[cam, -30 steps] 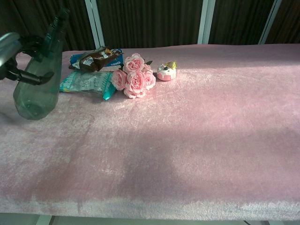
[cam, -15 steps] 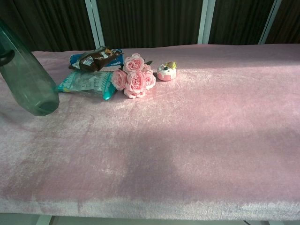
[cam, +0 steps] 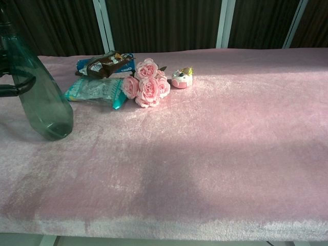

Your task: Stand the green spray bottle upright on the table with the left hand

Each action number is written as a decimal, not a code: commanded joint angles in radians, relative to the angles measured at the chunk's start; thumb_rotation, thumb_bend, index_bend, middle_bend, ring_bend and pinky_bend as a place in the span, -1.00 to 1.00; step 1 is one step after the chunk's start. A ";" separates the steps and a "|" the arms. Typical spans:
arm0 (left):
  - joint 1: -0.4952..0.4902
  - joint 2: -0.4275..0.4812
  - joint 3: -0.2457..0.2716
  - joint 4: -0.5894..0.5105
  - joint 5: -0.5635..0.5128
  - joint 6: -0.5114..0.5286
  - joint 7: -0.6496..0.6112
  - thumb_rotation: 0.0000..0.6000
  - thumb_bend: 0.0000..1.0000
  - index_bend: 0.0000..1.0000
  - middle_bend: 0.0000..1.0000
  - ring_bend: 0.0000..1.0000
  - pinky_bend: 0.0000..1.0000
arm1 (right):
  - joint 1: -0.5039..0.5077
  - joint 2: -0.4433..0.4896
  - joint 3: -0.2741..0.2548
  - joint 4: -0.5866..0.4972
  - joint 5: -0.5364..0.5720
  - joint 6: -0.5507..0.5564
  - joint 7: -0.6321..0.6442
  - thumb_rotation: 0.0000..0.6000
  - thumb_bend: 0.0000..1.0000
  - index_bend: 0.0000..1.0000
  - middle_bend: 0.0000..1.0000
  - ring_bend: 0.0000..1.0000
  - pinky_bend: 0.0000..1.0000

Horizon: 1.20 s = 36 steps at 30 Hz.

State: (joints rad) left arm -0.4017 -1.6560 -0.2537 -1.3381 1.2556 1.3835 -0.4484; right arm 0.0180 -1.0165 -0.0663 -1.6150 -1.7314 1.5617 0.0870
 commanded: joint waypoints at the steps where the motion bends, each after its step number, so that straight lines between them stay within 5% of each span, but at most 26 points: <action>1: -0.002 0.001 -0.005 0.010 -0.002 -0.014 0.000 1.00 0.06 0.35 0.27 -0.37 -1.00 | 0.000 0.000 -0.001 0.000 -0.002 -0.001 -0.001 1.00 -0.45 -1.00 -1.00 -1.00 -1.00; 6: 0.000 0.013 0.002 0.016 0.014 -0.044 -0.026 1.00 -0.01 -0.07 -0.13 -0.63 -1.00 | 0.000 -0.001 -0.001 0.000 -0.002 0.000 -0.003 1.00 -0.45 -1.00 -1.00 -1.00 -1.00; 13: -0.001 0.025 -0.008 0.033 0.018 -0.070 -0.056 1.00 -0.18 -0.73 -0.96 -1.00 -1.00 | -0.001 -0.002 -0.001 0.000 -0.001 0.000 -0.006 1.00 -0.45 -1.00 -1.00 -1.00 -1.00; 26: 0.021 0.051 -0.005 0.036 0.047 -0.057 -0.077 0.88 -0.26 -1.00 -1.00 -1.00 -1.00 | -0.002 -0.006 0.001 0.000 -0.001 0.003 -0.013 1.00 -0.45 -1.00 -1.00 -1.00 -1.00; 31: 0.063 0.134 0.061 0.081 0.111 -0.026 -0.008 0.75 -0.33 -1.00 -1.00 -1.00 -1.00 | -0.002 -0.008 0.000 0.001 -0.001 0.001 -0.019 1.00 -0.45 -1.00 -1.00 -1.00 -1.00; 36: 0.145 0.254 0.185 0.183 0.163 -0.011 0.191 0.80 -0.37 -1.00 -1.00 -1.00 -1.00 | -0.001 -0.017 0.002 -0.001 0.012 -0.015 -0.046 1.00 -0.45 -1.00 -1.00 -1.00 -1.00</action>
State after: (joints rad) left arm -0.3106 -1.4777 -0.1429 -1.2088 1.3845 1.3618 -0.3604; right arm 0.0168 -1.0302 -0.0654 -1.6151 -1.7228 1.5508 0.0475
